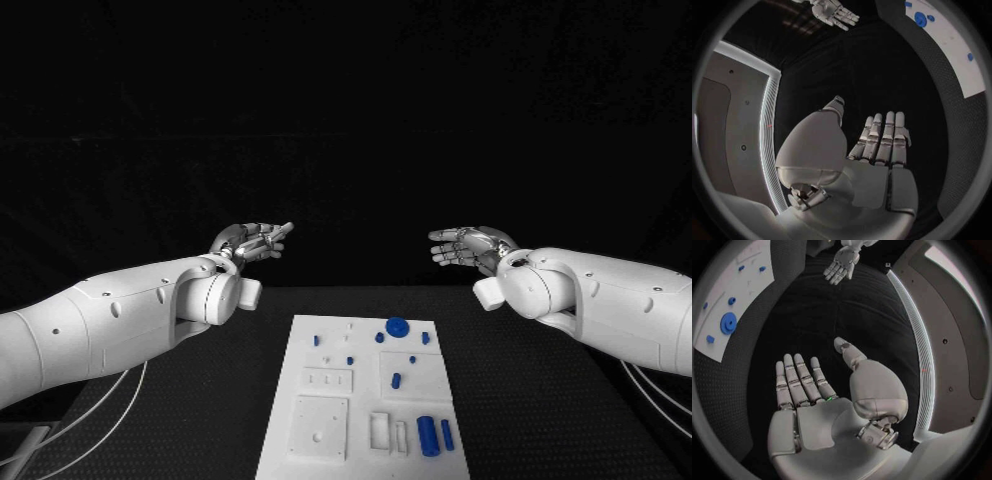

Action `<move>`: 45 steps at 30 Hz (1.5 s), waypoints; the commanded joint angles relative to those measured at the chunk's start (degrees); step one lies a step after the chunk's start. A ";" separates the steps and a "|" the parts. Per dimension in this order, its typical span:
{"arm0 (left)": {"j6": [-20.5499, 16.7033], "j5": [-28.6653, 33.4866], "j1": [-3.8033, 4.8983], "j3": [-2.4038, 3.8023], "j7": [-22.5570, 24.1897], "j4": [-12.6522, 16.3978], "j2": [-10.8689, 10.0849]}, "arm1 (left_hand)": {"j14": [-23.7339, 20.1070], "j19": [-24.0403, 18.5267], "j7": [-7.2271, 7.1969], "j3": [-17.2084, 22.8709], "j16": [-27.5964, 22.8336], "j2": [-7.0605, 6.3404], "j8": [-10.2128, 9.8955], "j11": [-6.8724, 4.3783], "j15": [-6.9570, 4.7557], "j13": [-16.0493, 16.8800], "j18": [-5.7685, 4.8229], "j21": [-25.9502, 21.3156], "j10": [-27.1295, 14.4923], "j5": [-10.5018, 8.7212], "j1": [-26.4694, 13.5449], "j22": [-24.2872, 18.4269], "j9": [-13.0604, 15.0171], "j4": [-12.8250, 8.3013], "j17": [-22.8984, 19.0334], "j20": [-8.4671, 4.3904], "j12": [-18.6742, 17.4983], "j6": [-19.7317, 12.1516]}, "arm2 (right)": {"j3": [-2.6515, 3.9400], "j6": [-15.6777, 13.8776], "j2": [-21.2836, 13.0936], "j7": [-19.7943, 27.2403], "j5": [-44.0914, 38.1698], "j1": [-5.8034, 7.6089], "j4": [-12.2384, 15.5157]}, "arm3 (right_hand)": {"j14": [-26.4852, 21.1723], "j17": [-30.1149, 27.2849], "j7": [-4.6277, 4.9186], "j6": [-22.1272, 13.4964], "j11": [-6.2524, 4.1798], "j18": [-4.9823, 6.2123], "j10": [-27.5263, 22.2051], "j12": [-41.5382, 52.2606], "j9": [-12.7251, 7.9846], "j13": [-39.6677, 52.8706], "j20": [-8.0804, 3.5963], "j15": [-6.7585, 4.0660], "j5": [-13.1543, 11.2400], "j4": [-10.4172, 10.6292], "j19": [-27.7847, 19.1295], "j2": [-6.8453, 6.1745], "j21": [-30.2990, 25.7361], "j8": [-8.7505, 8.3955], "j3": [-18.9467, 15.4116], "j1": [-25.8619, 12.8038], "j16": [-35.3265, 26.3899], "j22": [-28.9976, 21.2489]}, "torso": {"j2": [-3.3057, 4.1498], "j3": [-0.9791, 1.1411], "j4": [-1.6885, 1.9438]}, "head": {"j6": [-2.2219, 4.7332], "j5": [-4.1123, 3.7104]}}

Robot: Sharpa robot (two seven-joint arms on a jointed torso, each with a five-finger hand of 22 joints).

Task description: Assemble the parts on the task board

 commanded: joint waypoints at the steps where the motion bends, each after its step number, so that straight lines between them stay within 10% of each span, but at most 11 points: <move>1: 2.49 -0.53 0.10 0.04 0.41 0.30 -0.23 | 6.32 4.87 1.60 -0.28 3.43 -0.02 1.18 0.69 -0.20 0.56 1.16 2.21 4.33 0.76 2.86 1.46 0.63 -0.54 1.40 -0.52 1.63 2.97 | 0.01 -0.20 0.49 -0.12 -11.39 0.03 -0.97 | 2.85 0.53 3.58 2.79 -0.57 1.52 3.27 1.09 0.18 0.39 -0.30 -0.91 -0.97 -0.22 2.61 -0.67 0.42 1.05 1.43 1.67 1.43 0.86 | 0.00 -0.11 -0.05 | -0.17 0.07; 7: 4.17 -2.49 0.13 0.05 0.26 1.92 -1.74 | 16.95 13.90 1.90 -2.54 9.49 0.90 3.45 -0.20 -2.91 1.89 3.87 7.77 15.19 2.89 10.50 1.55 1.65 -0.89 4.75 -3.00 5.79 10.70 | 0.03 -0.76 0.84 -0.38 -23.86 0.03 -2.17 | 11.02 3.26 2.13 10.85 -3.91 4.38 12.46 3.42 0.16 2.04 -0.69 -4.19 -4.74 -0.24 10.47 -3.37 1.39 2.99 6.67 6.50 5.12 0.31 | 0.29 -0.05 -0.14 | -0.15 0.02; 18: 8.27 -4.41 0.43 0.21 2.52 7.63 -5.96 | 21.97 17.66 0.59 -7.95 14.40 2.27 3.16 -1.70 -5.90 2.83 3.35 15.91 22.21 3.66 19.42 1.44 1.90 -0.27 9.20 -6.27 6.56 17.39 | 0.08 -2.26 0.94 0.80 -47.34 0.02 -2.32 | 28.53 11.70 -0.41 20.61 -7.79 10.99 22.97 3.66 1.02 4.28 -1.62 -12.65 -5.83 -0.25 29.52 -6.08 7.53 3.66 17.31 11.36 12.44 0.48 | 2.27 0.05 0.33 | 0.11 -0.36; 23: 8.51 -4.41 0.57 0.44 2.94 10.42 -7.85 | 21.21 16.82 0.54 -8.80 13.89 2.34 2.59 -1.70 -5.68 2.71 3.10 16.18 22.21 3.70 19.56 1.29 1.80 -0.13 9.24 -6.12 5.91 17.66 | 0.09 -3.51 1.38 0.83 -57.62 0.02 -2.01 | 36.90 16.48 -1.07 22.74 -8.94 11.18 25.29 3.09 1.03 4.68 -5.15 -15.91 -5.67 -0.40 38.97 -7.09 12.34 3.39 17.32 12.10 17.28 1.31 | 3.61 0.15 0.77 | 0.52 -0.79; 33: 9.47 -4.49 0.66 0.53 3.93 14.48 -9.52 | 20.80 16.17 0.84 -9.55 13.12 1.45 1.65 -1.41 -5.39 2.40 3.07 16.26 21.66 3.56 18.26 1.13 1.62 -0.05 9.18 -5.85 4.70 17.41 | 0.10 -6.75 2.60 -0.25 -70.55 0.00 -1.66 | 42.88 24.89 -0.69 22.83 -9.41 11.18 25.50 0.05 0.28 4.53 -9.82 -16.62 -5.47 -0.39 47.14 -9.05 22.70 1.01 14.50 13.73 28.46 1.66 | 6.35 0.13 1.49 | 1.04 -1.30; 45: 12.14 -7.65 0.66 0.61 4.75 15.89 -9.58 | 20.08 15.32 0.78 -8.93 11.72 0.71 1.11 -1.43 -5.01 2.34 3.11 15.93 22.08 3.11 17.32 0.82 1.71 -0.07 8.90 -5.48 3.89 17.71 | 0.10 -8.66 4.77 -3.17 -81.48 -0.94 -0.98 | 42.43 28.68 -0.52 22.40 -8.91 11.18 25.15 -2.48 -0.15 4.31 -11.42 -16.25 -6.72 -0.23 46.71 -11.20 32.29 -0.60 13.22 12.81 36.39 1.57 | 9.26 0.15 2.18 | 1.69 -2.00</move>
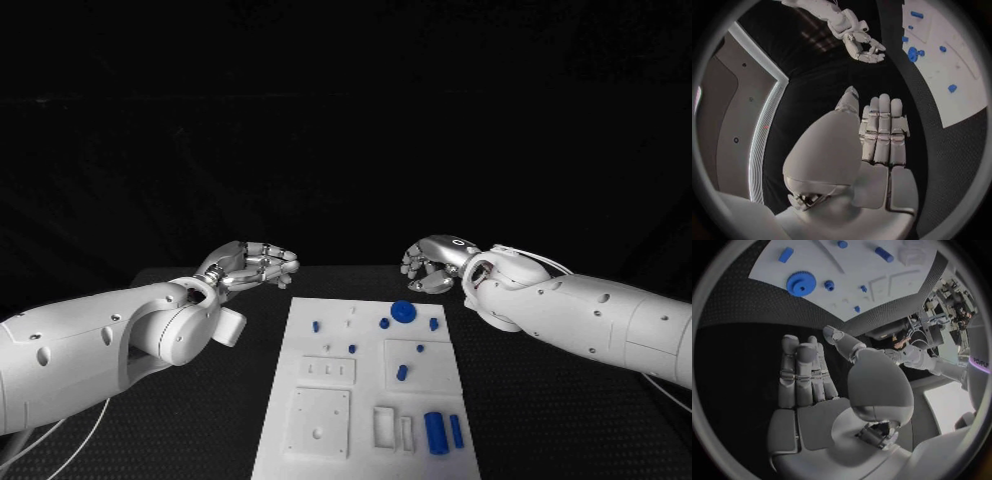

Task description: Assemble the parts on the task board

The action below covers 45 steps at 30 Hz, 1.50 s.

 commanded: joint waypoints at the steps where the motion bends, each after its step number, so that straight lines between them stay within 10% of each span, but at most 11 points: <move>1: 2.80 -1.66 0.11 0.08 1.23 0.54 0.08 | -0.43 -0.38 0.03 0.37 -0.46 -0.11 -0.22 0.07 -0.06 -0.02 0.21 -0.11 0.52 -0.29 -0.30 0.81 0.07 -0.12 -0.14 0.03 -0.27 0.39 | 0.00 -1.64 0.34 -1.98 -7.73 -0.32 0.42 | -0.22 0.08 0.31 -0.28 0.34 1.82 -0.23 -0.47 -0.12 -0.12 -0.16 0.43 -0.40 -0.01 -0.36 -0.81 0.72 -0.38 -0.42 -0.12 0.49 1.59 | 1.39 -0.02 0.30 | 0.15 -0.38; 21: 3.40 -2.15 0.10 0.11 0.51 1.10 0.43 | -1.26 -1.73 0.19 0.49 -3.74 -0.30 -1.03 0.22 0.69 -0.21 0.00 -1.40 0.60 -0.31 -0.48 0.18 0.25 -0.09 -0.95 0.75 -1.52 0.23 | -1.14 -1.46 3.31 -4.00 -13.45 -2.98 0.12 | -0.70 -0.37 -0.21 -1.43 1.20 1.82 -2.97 -0.81 -0.60 -1.15 -0.26 1.25 -1.66 0.64 -1.17 -2.97 2.88 -1.32 0.22 -1.57 1.98 1.41 | 4.31 0.28 0.64 | 0.41 -0.50; 45: 3.39 -2.12 0.11 0.13 0.14 0.85 0.69 | -1.09 -1.81 0.49 0.56 -4.18 -0.21 -1.18 0.40 0.83 -0.22 0.06 -1.53 0.70 -0.36 -0.98 0.16 0.33 -0.06 -0.92 0.89 -1.74 0.21 | -1.70 -0.64 4.28 -4.71 -15.36 -3.44 -0.58 | -0.86 -1.02 -0.39 0.22 0.80 1.82 -1.80 0.02 -0.37 -1.22 -0.56 0.86 -4.15 1.28 -1.26 -2.61 4.36 -0.60 2.48 -1.10 3.62 1.31 | 6.50 0.05 0.76 | 0.55 -0.62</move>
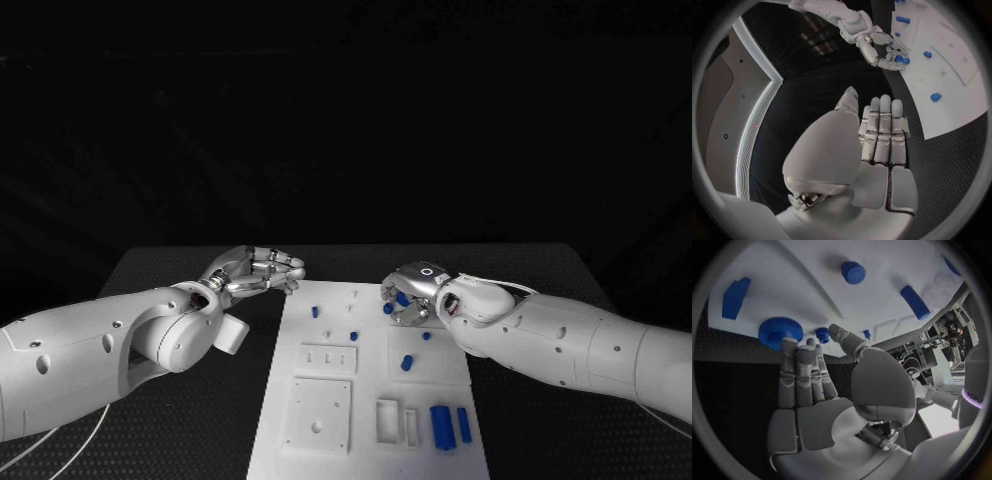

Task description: Assemble the parts on the task board

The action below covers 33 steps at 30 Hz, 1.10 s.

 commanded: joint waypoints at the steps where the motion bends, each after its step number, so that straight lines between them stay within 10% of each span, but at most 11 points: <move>1: 0.95 -0.19 0.10 0.06 0.21 0.19 0.06 | -0.10 -0.49 0.29 0.41 -0.40 0.10 -0.31 0.22 0.26 -0.07 0.36 -0.31 0.06 -0.35 -0.72 0.16 0.09 0.10 -0.02 -0.03 -0.20 0.01 | -0.03 0.61 0.07 -0.53 -1.58 -0.02 -0.07 | -0.15 -0.15 0.04 0.66 -0.07 2.63 0.78 0.33 0.15 0.19 -0.31 -0.35 -0.63 0.23 -0.32 0.32 0.49 0.38 0.77 0.68 0.37 1.30 | 0.53 -0.08 0.04 | 0.11 -0.06; 33: 1.44 0.02 0.10 0.07 -0.55 -0.26 0.24 | 0.07 -0.50 0.37 0.53 -0.79 0.14 -0.49 0.22 0.30 -0.10 0.44 -0.38 0.06 -0.64 -1.23 0.19 0.15 0.07 0.07 0.02 -0.46 -0.09 | -0.05 1.09 0.49 -1.36 -2.76 -0.02 0.53 | -0.15 -0.79 -0.67 3.26 -1.11 2.63 3.79 0.63 0.78 1.45 -0.78 -1.37 -4.05 2.97 0.11 1.53 2.61 1.33 6.83 1.37 2.92 1.34 | 0.80 -0.02 0.05 | -0.02 0.11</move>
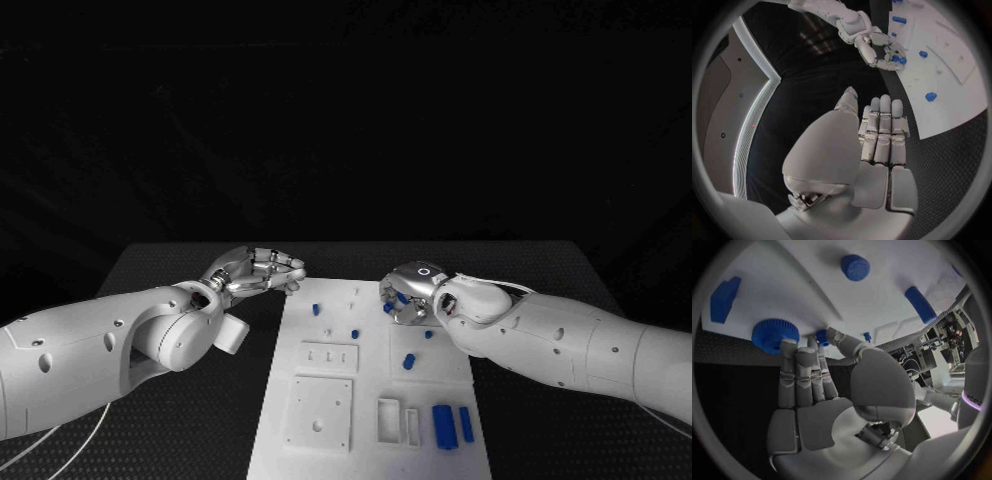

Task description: Assemble the parts on the task board

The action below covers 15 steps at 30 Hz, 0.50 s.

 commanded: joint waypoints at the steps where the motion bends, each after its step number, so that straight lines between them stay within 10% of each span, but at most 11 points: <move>1: 1.05 0.00 0.09 0.06 0.18 0.09 0.17 | 0.07 -0.50 0.38 0.37 -0.35 -0.08 -0.28 0.21 0.30 -0.05 0.57 -0.38 0.07 -0.43 -0.58 0.16 0.06 -0.08 0.07 0.02 -0.24 -0.11 | -0.13 0.66 -0.02 -0.38 -1.20 -0.17 0.15 | -0.12 0.20 -0.28 0.91 -0.24 2.72 0.99 0.32 0.29 0.48 -0.50 -0.63 -0.27 0.42 0.32 0.98 0.58 0.60 1.41 0.62 0.61 1.32 | 0.03 0.01 -0.02 | 0.00 -0.10; 15: 0.93 0.02 0.09 0.06 0.10 -0.18 0.33 | 0.14 -0.50 0.50 0.46 -0.50 -0.11 -0.50 0.27 0.29 -0.07 0.62 -0.40 0.03 -0.51 -0.52 0.18 0.03 -0.11 0.12 0.02 -0.37 -0.41 | -0.11 -1.70 -0.11 -3.41 -1.49 -0.17 0.76 | -0.67 0.60 -1.51 4.03 -1.85 2.72 4.59 1.75 1.79 1.89 -0.69 -2.25 -0.27 0.83 0.73 2.70 2.77 2.59 4.12 0.51 2.10 1.40 | 0.09 0.05 0.05 | -0.36 -0.35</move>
